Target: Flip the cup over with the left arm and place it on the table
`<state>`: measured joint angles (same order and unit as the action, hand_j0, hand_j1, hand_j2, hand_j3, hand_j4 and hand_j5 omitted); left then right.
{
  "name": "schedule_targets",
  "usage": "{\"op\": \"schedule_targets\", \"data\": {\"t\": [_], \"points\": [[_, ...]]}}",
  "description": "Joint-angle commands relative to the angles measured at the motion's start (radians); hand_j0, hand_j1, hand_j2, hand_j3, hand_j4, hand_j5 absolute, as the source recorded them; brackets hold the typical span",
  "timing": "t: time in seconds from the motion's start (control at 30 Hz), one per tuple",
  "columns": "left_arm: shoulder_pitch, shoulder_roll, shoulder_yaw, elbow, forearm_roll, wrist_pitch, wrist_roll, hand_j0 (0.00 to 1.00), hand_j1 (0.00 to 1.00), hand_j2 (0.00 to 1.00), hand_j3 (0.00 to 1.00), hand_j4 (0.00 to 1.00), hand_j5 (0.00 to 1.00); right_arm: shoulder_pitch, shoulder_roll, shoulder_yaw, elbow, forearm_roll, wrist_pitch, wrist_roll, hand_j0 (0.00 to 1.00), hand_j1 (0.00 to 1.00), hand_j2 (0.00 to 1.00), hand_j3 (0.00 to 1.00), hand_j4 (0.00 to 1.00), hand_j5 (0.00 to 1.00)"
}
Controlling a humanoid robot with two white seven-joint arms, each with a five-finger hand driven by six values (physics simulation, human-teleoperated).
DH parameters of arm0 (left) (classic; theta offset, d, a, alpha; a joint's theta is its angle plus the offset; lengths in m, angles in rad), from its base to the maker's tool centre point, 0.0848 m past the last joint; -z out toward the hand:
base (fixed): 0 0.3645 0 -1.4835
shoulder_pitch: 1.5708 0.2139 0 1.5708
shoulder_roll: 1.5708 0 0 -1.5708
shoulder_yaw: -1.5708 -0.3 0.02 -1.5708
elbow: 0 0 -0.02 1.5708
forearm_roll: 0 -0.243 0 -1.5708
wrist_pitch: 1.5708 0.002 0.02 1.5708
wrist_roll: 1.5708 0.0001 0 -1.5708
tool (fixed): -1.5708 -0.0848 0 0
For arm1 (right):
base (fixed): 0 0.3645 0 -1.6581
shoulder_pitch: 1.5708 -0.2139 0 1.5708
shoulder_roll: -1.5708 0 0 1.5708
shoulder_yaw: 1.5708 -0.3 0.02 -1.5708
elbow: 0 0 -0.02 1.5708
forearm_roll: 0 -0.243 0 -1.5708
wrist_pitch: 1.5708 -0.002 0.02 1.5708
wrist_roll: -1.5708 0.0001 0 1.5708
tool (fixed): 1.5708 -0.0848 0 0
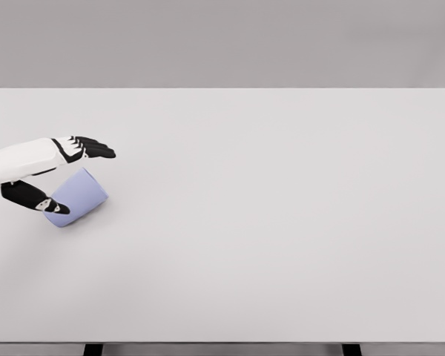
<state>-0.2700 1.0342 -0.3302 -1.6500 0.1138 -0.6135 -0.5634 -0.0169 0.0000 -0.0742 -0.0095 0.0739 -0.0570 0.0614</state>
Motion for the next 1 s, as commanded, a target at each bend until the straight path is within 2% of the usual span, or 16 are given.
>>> {"op": "schedule_targets", "data": {"t": [0.0, 0.1, 0.13, 0.23, 0.33, 0.4, 0.47, 0.5, 0.57, 0.6, 0.63, 0.7, 0.73, 0.8, 0.87, 0.97], "points": [[0.0, -0.002, -0.001, -0.001, 0.007, 0.003, 0.0, 1.0, 1.0, 1.0, 1.0, 1.0, 1.0, 0.0, 0.0, 0.002, 0.002, 0.001, 0.0, -0.003, 1.0, 1.0, 1.0, 1.0, 1.0, 1.0], [-0.002, -0.006, 0.008, -0.007, 0.01, 0.003, 0.0, 1.0, 1.0, 1.0, 1.0, 1.0, 1.0, 0.0, 0.0, -0.001, 0.003, 0.0, 0.0, 0.0, 1.0, 1.0, 1.0, 1.0, 1.0, 1.0], [-0.009, -0.066, 0.04, -0.016, 0.007, 0.003, 0.0, 1.0, 1.0, 1.0, 1.0, 1.0, 1.0, 0.0, 0.0, -0.003, 0.003, 0.0, 0.0, 0.0, 1.0, 1.0, 1.0, 1.0, 1.0, 1.0], [-0.021, -0.098, 0.094, -0.022, 0.02, 0.003, -0.048, 1.0, 1.0, 1.0, 1.0, 1.0, 1.0, 0.0, 0.0, -0.001, 0.003, 0.0, 0.0, 0.0, 1.0, 1.0, 1.0, 1.0, 1.0, 1.0], [-0.103, -0.06, 0.131, 0.05, 0.084, 0.058, -0.048, 1.0, 1.0, 1.0, 1.0, 1.0, 1.0, 0.0, 0.0, -0.001, 0.003, 0.0, 0.0, 0.0, 1.0, 1.0, 1.0, 1.0, 1.0, 1.0], [-0.143, 0.006, 0.109, 0.056, 0.082, 0.118, -0.048, 1.0, 1.0, 1.0, 1.0, 1.0, 1.0, 0.0, 0.0, -0.001, 0.003, 0.0, 0.0, 0.0, 1.0, 1.0, 1.0, 1.0, 1.0, 1.0], [-0.159, 0.087, 0.03, 0.009, 0.173, 0.236, 0.109, 1.0, 1.0, 1.0, 1.0, 1.0, 1.0, 0.0, 0.0, -0.001, 0.003, 0.0, 0.0, 0.0, 1.0, 1.0, 1.0, 1.0, 1.0, 1.0], [-0.202, 0.17, -0.065, -0.076, 0.216, 0.353, 0.24, 1.0, 1.0, 1.0, 1.0, 1.0, 1.0, 0.0, 0.0, -0.001, 0.003, 0.0, 0.0, 0.0, 1.0, 1.0, 1.0, 1.0, 1.0, 1.0], [-0.202, 0.312, -0.09, -0.102, 0.27, 0.288, 0.246, 1.0, 1.0, 1.0, 1.0, 1.0, 1.0, 0.0, 0.0, -0.001, 0.003, 0.0, 0.0, 0.0, 1.0, 1.0, 1.0, 1.0, 1.0, 1.0], [-0.196, 0.349, -0.121, -0.103, 0.346, 0.233, 0.246, 1.0, 1.0, 1.0, 1.0, 1.0, 1.0, 0.0, 0.0, -0.001, 0.003, 0.0, 0.0, 0.0, 1.0, 1.0, 1.0, 1.0, 1.0, 1.0], [-0.196, 0.365, -0.15, -0.105, 0.412, 0.222, 0.231, 1.0, 1.0, 1.0, 1.0, 1.0, 1.0, 0.0, 0.0, -0.001, 0.003, 0.0, 0.0, 0.0, 1.0, 1.0, 1.0, 1.0, 1.0, 1.0], [-0.192, 0.371, -0.196, -0.109, 0.55, 0.235, 0.065, 1.0, 1.0, 1.0, 1.0, 1.0, 1.0, 0.0, 0.0, -0.001, 0.003, 0.0, 0.0, 0.0, 1.0, 1.0, 1.0, 1.0, 1.0, 1.0], [-0.189, 0.372, -0.207, -0.109, 0.575, 0.241, 0.045, 1.0, 1.0, 1.0, 1.0, 1.0, 1.0, 0.0, 0.0, -0.001, 0.003, 0.0, 0.0, 0.0, 1.0, 1.0, 1.0, 1.0, 1.0, 1.0], [-0.187, 0.359, -0.208, -0.111, 0.606, 0.354, 0.068, 1.0, 1.0, 1.0, 1.0, 1.0, 1.0, 0.0, 0.0, -0.001, 0.003, 0.0, 0.0, 0.0, 1.0, 1.0, 1.0, 1.0, 1.0, 1.0], [-0.187, 0.328, -0.208, -0.113, 0.613, 0.549, 0.23, 1.0, 1.0, 1.0, 1.0, 1.0, 1.0, 0.0, 0.0, -0.001, 0.003, 0.0, 0.0, 0.0, 1.0, 1.0, 1.0, 1.0, 1.0, 1.0], [-0.186, 0.297, -0.21, -0.113, 0.612, 0.623, 0.255, 1.0, 1.0, 1.0, 1.0, 1.0, 1.0, 0.0, 0.0, -0.001, 0.003, 0.0, 0.0, 0.0, 1.0, 1.0, 1.0, 1.0, 1.0, 1.0]]}}
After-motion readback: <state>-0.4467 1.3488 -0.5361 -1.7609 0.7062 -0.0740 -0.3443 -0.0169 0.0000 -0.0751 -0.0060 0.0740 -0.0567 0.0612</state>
